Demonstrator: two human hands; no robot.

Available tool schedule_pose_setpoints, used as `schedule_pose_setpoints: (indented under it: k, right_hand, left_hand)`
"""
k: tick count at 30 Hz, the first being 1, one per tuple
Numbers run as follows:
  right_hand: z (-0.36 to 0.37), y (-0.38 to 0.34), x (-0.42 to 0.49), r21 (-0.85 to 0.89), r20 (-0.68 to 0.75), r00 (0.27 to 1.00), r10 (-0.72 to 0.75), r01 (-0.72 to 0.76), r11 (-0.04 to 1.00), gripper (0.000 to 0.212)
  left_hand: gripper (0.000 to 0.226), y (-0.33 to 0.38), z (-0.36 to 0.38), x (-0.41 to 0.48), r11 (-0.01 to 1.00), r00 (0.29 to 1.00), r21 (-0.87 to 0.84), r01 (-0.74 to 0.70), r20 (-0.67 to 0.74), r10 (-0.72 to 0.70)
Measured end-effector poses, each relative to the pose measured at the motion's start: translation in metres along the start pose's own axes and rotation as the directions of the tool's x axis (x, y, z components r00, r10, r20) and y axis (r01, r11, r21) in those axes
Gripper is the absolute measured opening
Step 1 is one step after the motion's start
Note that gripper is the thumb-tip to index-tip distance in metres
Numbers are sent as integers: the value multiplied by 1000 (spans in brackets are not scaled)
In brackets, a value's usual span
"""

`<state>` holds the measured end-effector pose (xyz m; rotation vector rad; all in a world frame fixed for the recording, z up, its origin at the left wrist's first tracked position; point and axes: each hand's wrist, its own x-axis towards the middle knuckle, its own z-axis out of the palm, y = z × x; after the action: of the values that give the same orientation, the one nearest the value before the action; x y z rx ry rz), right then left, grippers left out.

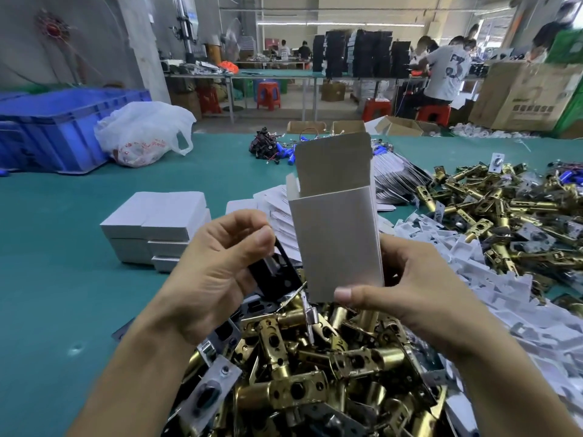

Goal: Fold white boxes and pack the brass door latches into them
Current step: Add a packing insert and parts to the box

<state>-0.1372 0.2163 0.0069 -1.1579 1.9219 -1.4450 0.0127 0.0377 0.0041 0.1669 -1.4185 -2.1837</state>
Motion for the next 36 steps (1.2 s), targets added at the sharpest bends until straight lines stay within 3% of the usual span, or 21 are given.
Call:
schedule_pose_setpoints:
  k: [6, 12, 15, 17, 20, 22, 25, 26, 28, 32, 36]
  right_hand:
    - [21, -1, 2, 38, -58, 998, -4, 6, 999, 42]
    - [35, -5, 2, -129, -27, 998, -59, 55, 990, 39]
    - [25, -9, 0, -176, 110, 993, -45, 64, 982, 69]
    - [20, -9, -4, -263, 75, 996, -52, 70, 962, 91]
    - [22, -12, -8, -336, -156, 963, -219, 157, 929, 68]
    - [28, -17, -8, -390, -163, 942, -293, 211, 896, 45]
    - [38, -16, -6, -454, -125, 947, -294, 209, 866, 16]
    - [39, -15, -5, -451, -117, 949, -293, 212, 867, 18]
    - [36, -14, -4, -376, -103, 964, -245, 190, 907, 24]
    - [12, -11, -3, -136, -100, 989, -108, 93, 986, 9]
    - [-8, -14, -2, 80, -225, 963, -148, 170, 982, 10]
  left_hand:
    - [39, -9, 12, -2, 999, 991, 19, -33, 129, 30]
    - [35, -15, 14, -4, 989, 994, 137, -57, 104, 43]
    - [39, -17, 14, -2, 973, 996, 216, -80, -27, 88]
    - [32, -20, 16, -1, 951, 987, 295, -95, -99, 129]
    - [21, -22, 20, -2, 894, 973, 426, -141, -104, 204]
    - [23, -23, 22, -4, 869, 973, 470, -152, -81, 214]
    - [21, -29, 24, -5, 869, 980, 470, -157, -35, 196]
    - [21, -31, 23, -4, 860, 979, 484, -160, -30, 200]
    - [21, -31, 19, -4, 843, 983, 516, -152, -13, 185]
    - [35, -28, 8, -4, 844, 994, 532, -75, 111, 18]
    - [72, -28, 3, -4, 826, 967, 553, -107, 252, -43]
